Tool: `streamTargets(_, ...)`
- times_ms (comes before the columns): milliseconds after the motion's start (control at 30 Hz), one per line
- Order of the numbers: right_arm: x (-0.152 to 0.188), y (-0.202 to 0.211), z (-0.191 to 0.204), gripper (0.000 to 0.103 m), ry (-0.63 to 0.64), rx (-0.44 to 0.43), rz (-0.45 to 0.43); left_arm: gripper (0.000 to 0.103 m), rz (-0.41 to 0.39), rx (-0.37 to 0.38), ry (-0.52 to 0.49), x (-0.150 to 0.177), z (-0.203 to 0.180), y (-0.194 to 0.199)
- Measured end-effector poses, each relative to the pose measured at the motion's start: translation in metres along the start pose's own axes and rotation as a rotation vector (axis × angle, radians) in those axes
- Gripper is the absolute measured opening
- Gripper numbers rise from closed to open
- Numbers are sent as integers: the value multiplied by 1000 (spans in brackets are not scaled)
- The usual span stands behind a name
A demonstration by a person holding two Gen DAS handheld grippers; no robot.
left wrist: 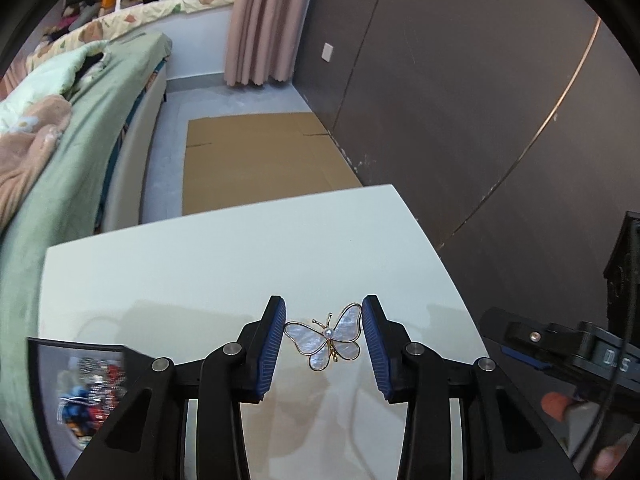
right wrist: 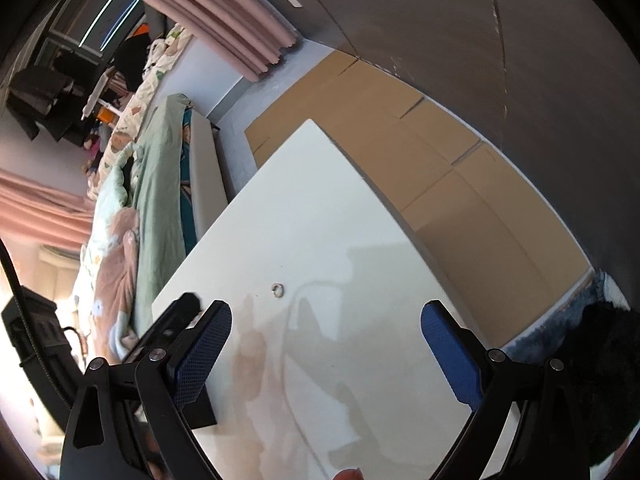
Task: Organize jewelry
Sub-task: 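Carry the butterfly to the box with the left gripper while the right gripper grasps the small silver ring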
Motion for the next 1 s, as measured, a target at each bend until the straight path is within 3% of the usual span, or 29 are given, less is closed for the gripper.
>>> streamTargets(433,10,-34,45,75,153,73,22,41,-83,17,40,-9,55,52)
streamTargets(533,13,-48,56,62,211,87,48,41,-99,32,89,-7,75,61)
streamTargets(667,16,-61,60,36,254,142,69,41,-115,43,131,-10,97,75)
streamTargets(1000,14,-72,56,30,313,266,51,41,-106,65,154,-6,124,88)
Point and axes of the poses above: each gripper's, at about its wrist camera, not at the fingertips, and y roughly against the way its jaws point, z to its left, x to its underside, the point moved 8 cm from there along -y, roughly the way its jaws point, and after that the axes turned 2 degrees about x, right-handed, at the moved point
